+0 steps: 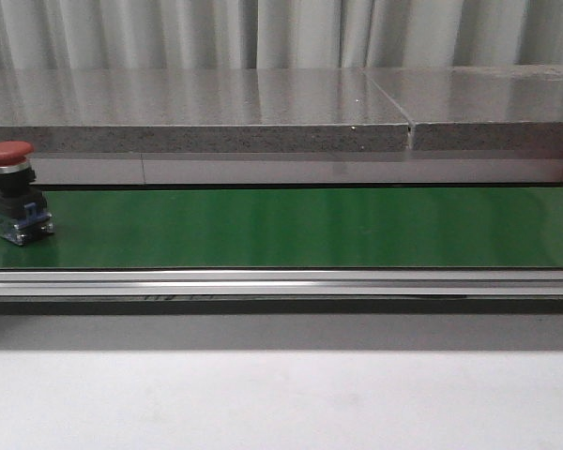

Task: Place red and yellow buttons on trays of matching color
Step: 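Lower the left gripper onto a yellow button and grasp it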

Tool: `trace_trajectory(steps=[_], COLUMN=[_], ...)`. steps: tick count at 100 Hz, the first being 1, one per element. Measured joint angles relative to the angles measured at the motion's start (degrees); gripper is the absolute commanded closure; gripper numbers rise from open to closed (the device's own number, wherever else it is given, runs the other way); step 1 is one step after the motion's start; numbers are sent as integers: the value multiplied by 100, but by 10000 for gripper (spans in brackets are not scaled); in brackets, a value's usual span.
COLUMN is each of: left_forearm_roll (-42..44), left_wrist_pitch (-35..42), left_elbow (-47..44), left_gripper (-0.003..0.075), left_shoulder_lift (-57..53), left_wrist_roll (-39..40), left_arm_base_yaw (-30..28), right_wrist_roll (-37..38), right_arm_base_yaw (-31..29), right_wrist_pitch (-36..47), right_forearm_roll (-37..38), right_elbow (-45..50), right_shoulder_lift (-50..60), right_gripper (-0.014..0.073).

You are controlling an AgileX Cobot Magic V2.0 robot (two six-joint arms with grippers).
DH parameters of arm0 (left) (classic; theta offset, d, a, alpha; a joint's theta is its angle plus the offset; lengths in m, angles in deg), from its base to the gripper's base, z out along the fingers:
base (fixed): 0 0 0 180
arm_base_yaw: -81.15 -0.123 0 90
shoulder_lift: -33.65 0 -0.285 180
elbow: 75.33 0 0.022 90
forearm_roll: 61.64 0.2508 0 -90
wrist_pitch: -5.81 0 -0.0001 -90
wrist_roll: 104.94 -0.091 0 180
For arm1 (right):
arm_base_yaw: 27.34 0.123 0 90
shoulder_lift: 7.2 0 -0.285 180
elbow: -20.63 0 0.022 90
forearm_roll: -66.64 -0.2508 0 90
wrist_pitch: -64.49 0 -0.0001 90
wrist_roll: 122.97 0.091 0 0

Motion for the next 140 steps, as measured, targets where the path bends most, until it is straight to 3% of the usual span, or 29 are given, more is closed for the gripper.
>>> trace_trajectory(steps=[11,32,58,68,99,140], left_forearm_roll=[5,15,14,14,3,-279], left_wrist_pitch=[9,-38,-212,-279,-418,-894], left_elbow=[0,0,0,18,32,32], left_gripper=[169,296,533,592,606,606], left_shoulder_lift=[0,0,0,0,-266,-2079], left_wrist_roll=[2,12,23,23,23,23], left_arm_base_yaw=[0,0,0,0,0,-9], right_wrist_roll=[-11,-11,-1,-1,-11,-2], right_arm_base_yaw=[0,0,0,0,0,0], right_wrist_pitch=[0,0,0,0,0,0], right_forearm_roll=[0,0,0,0,0,0], right_elbow=[0,0,0,0,0,0], right_shoulder_lift=[0,0,0,0,0,0], right_gripper=[660,660,660,660,660,660])
